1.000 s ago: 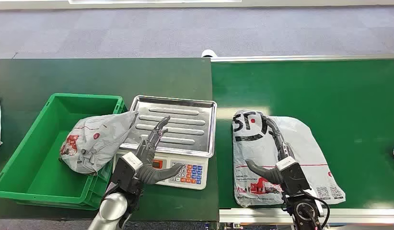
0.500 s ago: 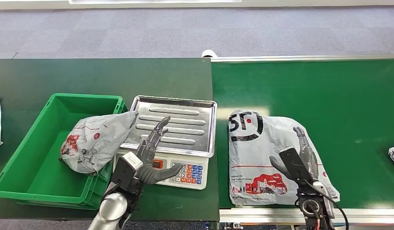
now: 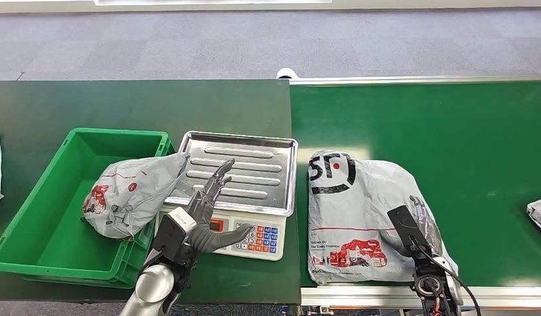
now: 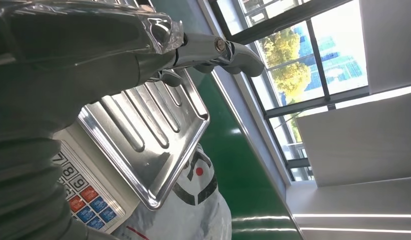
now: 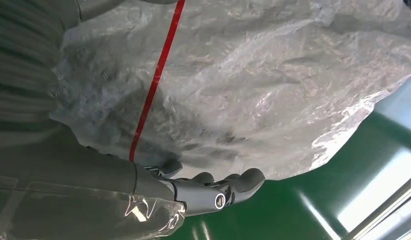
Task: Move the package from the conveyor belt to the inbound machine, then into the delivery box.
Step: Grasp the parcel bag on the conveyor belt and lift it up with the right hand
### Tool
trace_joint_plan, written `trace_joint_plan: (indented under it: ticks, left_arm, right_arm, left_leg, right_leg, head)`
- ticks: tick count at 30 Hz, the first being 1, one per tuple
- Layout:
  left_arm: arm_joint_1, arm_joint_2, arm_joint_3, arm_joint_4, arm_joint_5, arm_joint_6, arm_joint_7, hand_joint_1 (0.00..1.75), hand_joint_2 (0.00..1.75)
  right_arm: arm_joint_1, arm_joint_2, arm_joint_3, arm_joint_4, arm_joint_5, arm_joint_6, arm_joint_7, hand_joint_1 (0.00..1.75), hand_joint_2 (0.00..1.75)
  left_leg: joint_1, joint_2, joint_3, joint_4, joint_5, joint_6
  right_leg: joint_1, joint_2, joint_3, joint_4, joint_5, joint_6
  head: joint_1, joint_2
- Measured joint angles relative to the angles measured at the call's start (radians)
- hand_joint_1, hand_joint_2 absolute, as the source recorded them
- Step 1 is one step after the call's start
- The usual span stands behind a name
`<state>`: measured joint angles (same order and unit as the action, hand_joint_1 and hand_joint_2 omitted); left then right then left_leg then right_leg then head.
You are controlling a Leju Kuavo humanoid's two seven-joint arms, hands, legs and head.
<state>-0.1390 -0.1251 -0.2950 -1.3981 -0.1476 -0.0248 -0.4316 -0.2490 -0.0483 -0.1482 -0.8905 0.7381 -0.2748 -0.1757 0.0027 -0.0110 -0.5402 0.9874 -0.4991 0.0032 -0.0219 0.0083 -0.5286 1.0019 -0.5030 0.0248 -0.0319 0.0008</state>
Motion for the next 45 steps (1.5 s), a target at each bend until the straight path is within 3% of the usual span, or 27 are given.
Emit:
trace_joint_plan:
  ticks: [14,31,35,40,45]
  left_arm:
    - [0.000,-0.008,0.000,-0.008,-0.012,-0.008,0.015,0.00,1.75]
    - [0.000,-0.009,0.001,-0.008,-0.013,-0.011,0.017,0.00,1.75]
    - [0.000,-0.009,0.001,-0.008,-0.013,-0.011,0.017,0.00,1.75]
    - [0.000,-0.009,0.001,-0.009,-0.013,-0.011,0.017,0.00,1.75]
    - [0.003,-0.009,0.002,-0.020,-0.017,-0.011,0.021,0.00,1.75]
  right_arm:
    - [-0.001,0.012,-0.029,0.024,0.070,0.086,0.073,0.00,1.75]
    - [-0.003,0.015,-0.032,0.046,0.082,0.117,0.093,0.01,1.75]
    - [-0.008,0.016,-0.032,0.053,0.084,0.127,0.094,1.75,1.75]
    - [-0.017,0.016,-0.032,0.057,0.085,0.136,0.094,1.68,1.75]
    - [-0.018,0.017,-0.032,0.058,0.088,0.126,0.091,1.75,1.75]
  left_leg:
    - [0.000,0.000,0.000,0.000,0.000,0.000]
    - [0.000,0.000,0.000,0.000,0.000,0.000]
    - [0.000,0.000,0.001,0.000,0.000,0.000]
    - [0.000,0.000,0.001,0.000,0.000,0.000]
    - [0.000,0.000,0.001,0.000,0.000,0.000]
  right_leg:
    - [0.000,0.000,0.000,0.000,0.000,0.000]
    - [0.000,0.000,0.000,0.000,0.000,0.000]
    - [0.000,0.000,0.000,0.000,0.000,0.000]
    - [0.000,0.000,0.001,0.000,0.000,0.000]
    - [0.000,0.000,0.000,0.000,0.000,0.000]
  head:
    - [0.000,0.000]
    - [0.000,0.000]
    - [0.000,0.000]
    - [0.000,0.000]
    - [0.000,0.000]
